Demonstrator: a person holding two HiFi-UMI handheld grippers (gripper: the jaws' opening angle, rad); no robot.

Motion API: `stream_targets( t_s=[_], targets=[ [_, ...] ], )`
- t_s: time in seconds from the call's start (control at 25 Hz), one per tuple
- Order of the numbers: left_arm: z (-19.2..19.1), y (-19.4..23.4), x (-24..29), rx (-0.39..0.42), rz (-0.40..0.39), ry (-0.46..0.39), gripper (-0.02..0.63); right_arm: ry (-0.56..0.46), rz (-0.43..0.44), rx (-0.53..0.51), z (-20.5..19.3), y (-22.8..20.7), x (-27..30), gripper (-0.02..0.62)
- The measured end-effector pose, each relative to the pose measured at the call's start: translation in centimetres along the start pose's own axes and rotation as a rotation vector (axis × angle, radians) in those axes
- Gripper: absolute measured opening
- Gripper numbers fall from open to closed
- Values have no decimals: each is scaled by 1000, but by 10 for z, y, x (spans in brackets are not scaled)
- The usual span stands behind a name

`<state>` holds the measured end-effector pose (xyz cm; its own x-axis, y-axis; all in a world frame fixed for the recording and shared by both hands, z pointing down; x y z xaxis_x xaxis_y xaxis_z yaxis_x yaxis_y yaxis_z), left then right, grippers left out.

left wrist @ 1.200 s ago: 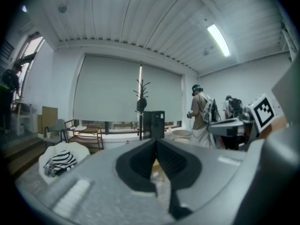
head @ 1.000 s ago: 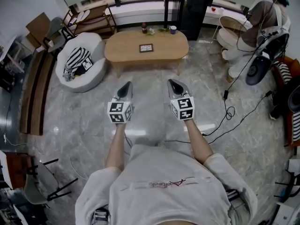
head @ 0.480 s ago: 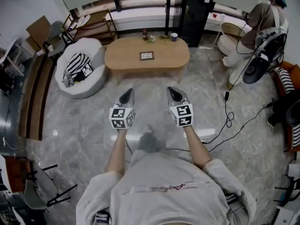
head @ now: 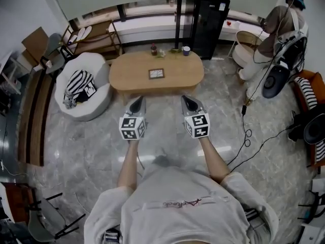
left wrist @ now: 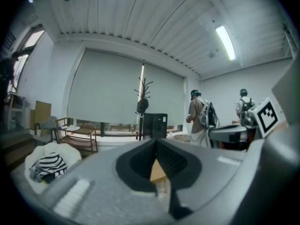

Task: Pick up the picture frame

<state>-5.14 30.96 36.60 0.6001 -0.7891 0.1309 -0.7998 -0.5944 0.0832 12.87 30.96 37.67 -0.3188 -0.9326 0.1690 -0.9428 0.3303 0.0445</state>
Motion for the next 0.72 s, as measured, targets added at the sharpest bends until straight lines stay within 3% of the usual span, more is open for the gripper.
stream_targets(
  t_s=[0.72],
  targets=[
    [36,146,76,-9,-43,-18,0,14,-51,13,37,16,164,6]
  ],
)
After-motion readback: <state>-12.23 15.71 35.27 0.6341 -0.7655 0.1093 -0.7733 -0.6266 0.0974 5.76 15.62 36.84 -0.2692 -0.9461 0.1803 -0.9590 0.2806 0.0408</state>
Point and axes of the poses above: the fingertips, and each gripper's own axes: x forward along the fingers, y to its left, z out of its top, the point moved 1 cm from there along -x, backward along the fingers, and after that the axes turned 12 degrees about -z, right-handed, at the moved point
